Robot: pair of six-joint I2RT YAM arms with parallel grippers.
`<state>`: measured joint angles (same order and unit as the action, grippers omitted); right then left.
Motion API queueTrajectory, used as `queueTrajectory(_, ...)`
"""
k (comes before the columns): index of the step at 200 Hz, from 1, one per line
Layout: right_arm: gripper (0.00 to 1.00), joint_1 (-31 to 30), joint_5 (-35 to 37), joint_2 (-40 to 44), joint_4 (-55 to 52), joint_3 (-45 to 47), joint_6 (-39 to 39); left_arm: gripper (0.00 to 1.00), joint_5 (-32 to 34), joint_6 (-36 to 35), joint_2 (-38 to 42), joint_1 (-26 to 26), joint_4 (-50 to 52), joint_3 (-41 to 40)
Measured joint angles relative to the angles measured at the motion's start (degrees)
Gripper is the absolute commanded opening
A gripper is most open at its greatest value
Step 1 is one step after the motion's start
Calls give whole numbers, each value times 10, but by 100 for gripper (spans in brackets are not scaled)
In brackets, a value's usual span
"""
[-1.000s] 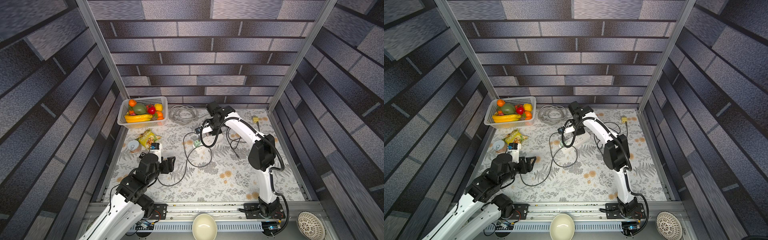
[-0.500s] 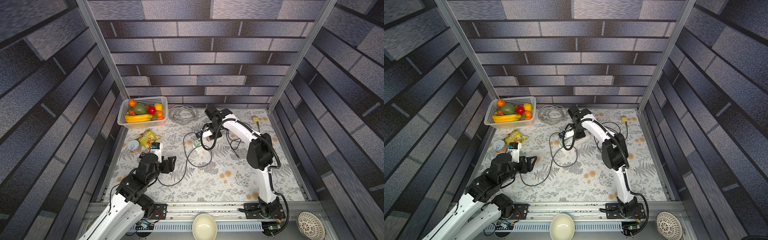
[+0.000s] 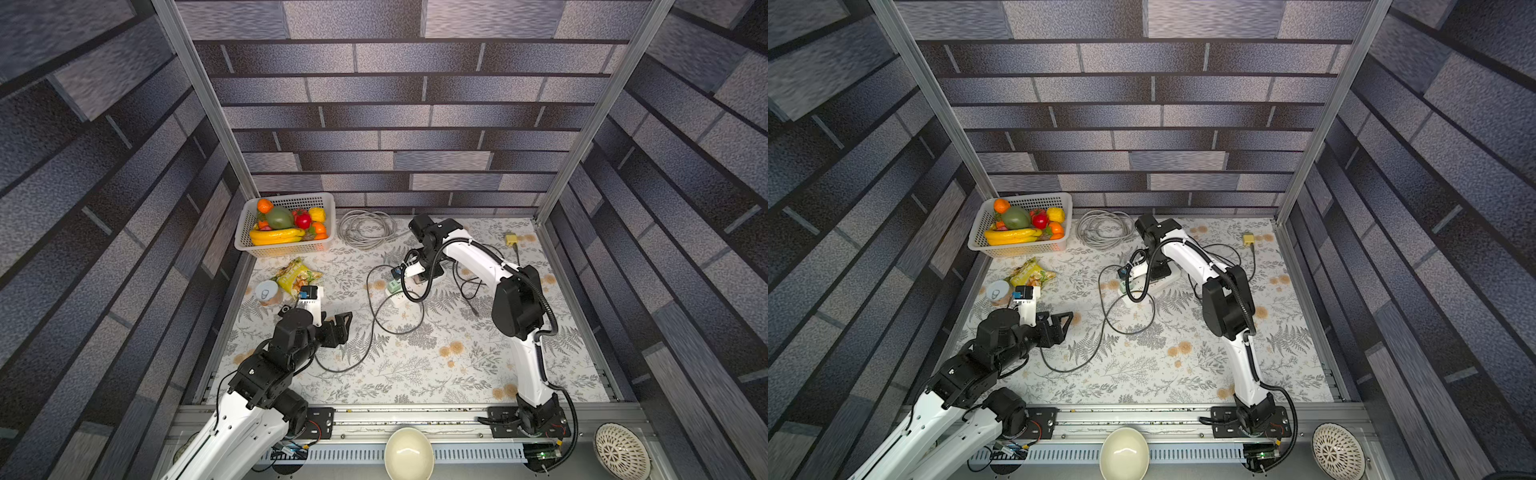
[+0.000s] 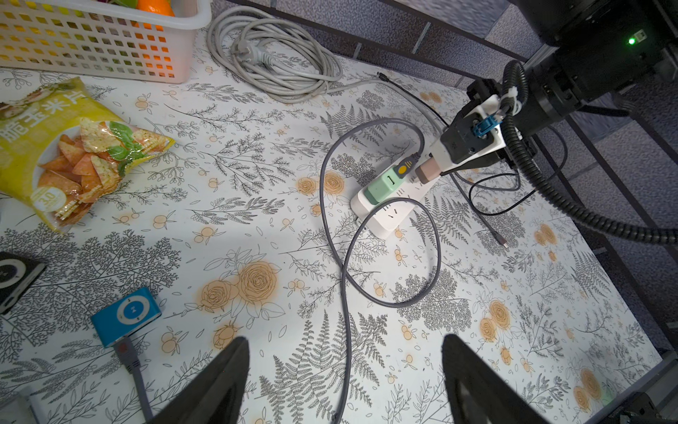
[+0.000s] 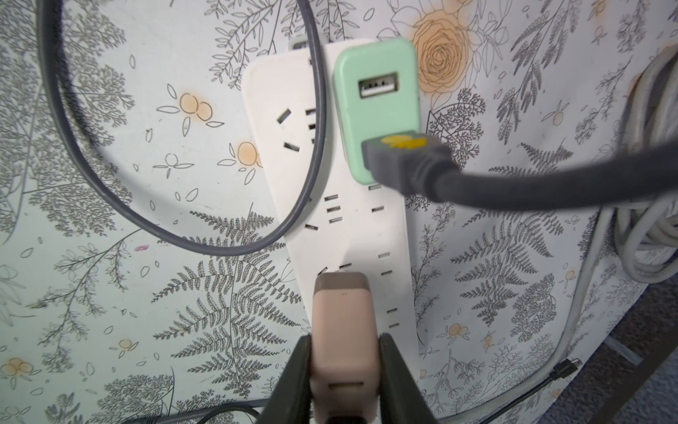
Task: Charge mp3
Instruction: Insert the plug into the socket.
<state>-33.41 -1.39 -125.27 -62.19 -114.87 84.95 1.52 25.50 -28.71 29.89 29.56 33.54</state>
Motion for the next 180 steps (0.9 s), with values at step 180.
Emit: queueTrajectory(180, 0, -7, 13, 5, 39, 30, 30, 87, 0, -16, 39, 0, 23, 35)
